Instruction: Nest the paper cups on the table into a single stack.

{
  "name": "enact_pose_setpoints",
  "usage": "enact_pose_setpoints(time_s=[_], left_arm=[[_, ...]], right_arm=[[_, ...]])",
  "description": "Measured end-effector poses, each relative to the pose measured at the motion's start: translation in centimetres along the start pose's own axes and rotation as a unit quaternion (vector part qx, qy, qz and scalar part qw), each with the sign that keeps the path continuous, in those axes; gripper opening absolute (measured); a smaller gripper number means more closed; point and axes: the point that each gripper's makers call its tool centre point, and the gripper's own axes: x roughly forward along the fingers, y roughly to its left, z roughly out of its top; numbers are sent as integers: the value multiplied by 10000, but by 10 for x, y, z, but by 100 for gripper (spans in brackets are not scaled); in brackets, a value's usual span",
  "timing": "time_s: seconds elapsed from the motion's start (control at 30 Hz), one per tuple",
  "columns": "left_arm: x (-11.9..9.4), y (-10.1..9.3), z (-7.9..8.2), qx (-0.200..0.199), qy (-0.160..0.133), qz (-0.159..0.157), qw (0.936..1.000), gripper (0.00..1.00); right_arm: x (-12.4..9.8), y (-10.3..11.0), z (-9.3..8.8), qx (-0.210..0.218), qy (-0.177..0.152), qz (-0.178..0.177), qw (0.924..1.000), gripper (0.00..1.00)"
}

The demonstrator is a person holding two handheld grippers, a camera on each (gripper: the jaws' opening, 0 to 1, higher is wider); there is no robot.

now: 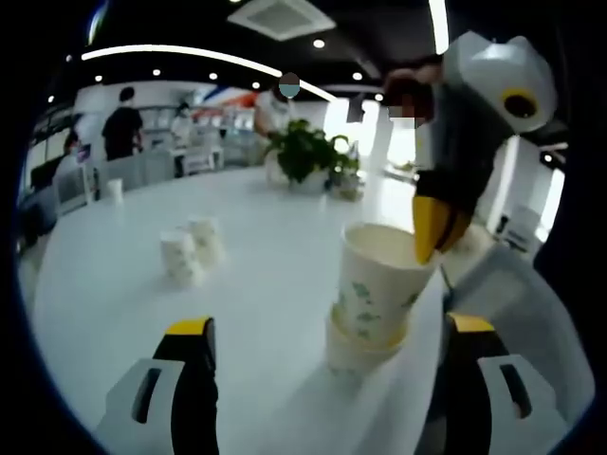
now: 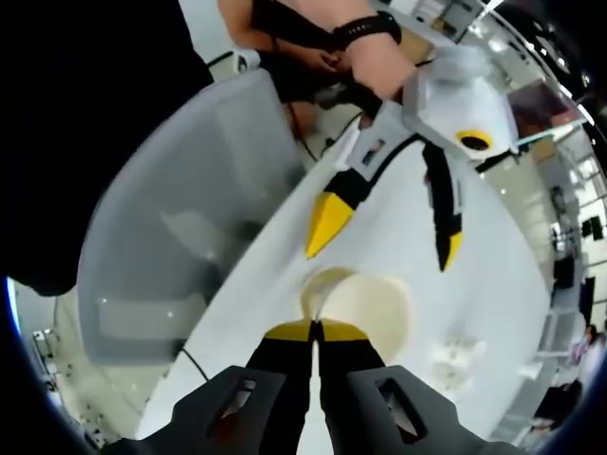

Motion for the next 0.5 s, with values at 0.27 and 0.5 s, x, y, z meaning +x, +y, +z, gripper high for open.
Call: enact_pose_setpoints(time_s=[0.27,0.5], left_arm=[[0,2,-4,-86,11,16,10000,100],[1,5,-8,-133,-5,40,9999,100]], right_arm=[[17,1,-3,-70,43,100,9999,0],[30,1,-12,-112,111,177,9997,0]])
